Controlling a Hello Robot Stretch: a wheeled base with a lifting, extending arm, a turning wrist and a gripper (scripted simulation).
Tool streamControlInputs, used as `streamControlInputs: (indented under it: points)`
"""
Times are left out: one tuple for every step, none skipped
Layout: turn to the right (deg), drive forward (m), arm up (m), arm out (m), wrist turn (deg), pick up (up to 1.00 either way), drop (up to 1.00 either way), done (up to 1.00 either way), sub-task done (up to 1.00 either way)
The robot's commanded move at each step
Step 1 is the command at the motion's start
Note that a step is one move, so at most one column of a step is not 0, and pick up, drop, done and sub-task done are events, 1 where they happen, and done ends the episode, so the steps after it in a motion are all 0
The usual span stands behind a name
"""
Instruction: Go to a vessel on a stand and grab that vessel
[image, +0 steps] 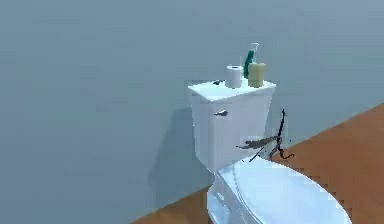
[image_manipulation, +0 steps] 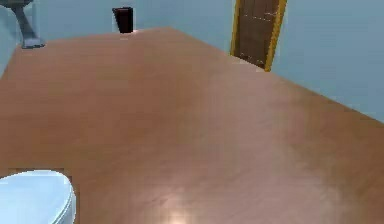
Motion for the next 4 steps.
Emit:
streamControlInputs:
  points:
    - [-45.0,0.0,0.0,0.0,0.0,0.0,0.0,0.0,0.0]
    - [-45.0,0.0,0.0,0.0,0.0,0.0,0.0,0.0,0.0]
    - [-9.0,0.0,0.0,0.0,0.0,0.0,0.0,0.0,0.0]
    - [-3.0,0.0,0.0,0.0,0.0,0.0,0.0,0.0,0.0]
